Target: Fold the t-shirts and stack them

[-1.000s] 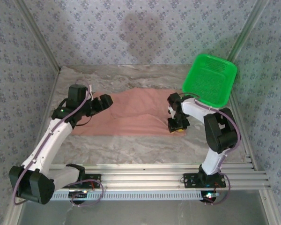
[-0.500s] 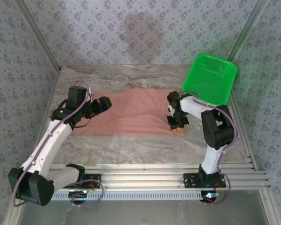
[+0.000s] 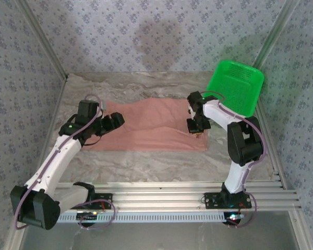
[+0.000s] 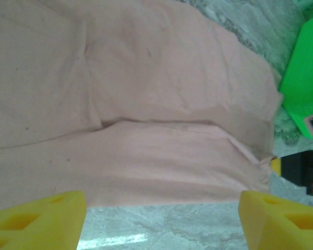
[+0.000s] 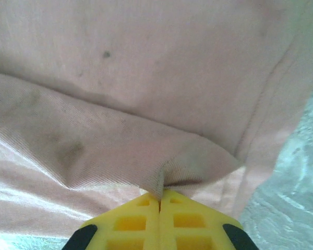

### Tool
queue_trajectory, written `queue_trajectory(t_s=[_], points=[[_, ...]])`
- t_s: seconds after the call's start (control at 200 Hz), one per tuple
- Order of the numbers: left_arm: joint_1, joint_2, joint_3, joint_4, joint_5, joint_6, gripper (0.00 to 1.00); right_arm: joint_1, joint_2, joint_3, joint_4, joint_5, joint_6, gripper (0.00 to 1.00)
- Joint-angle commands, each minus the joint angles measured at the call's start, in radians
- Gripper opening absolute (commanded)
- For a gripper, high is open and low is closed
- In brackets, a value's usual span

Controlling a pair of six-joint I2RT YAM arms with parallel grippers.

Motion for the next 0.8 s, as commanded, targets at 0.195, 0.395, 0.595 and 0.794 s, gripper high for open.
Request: queue_trajectory(t_s=[0.195,0.395,0.595,0.794], points=[[-0.004,-0.039,-0.046,-0.011,-0.007,0.018,0.77,-0.049,0.078,0.106,-0.059,0.087,-0.02,0.0],[-0.009,-0.048,-0.094,-0.002,-0.007,0.007,0.77,-0.065,0.14,0.173,-0.053,0.112,-0.045,0.0],[-0.021,-0.053,-0.148,0.018,-0.013,-0.012,0.77,-0.068,0.198,0.249,-0.054,0.143,-0.072,0.02],[-0.028,-0.048,-0.196,0.039,-0.013,-0.031,0.77,-0.063,0.257,0.314,-0.063,0.189,-0.096,0.08]])
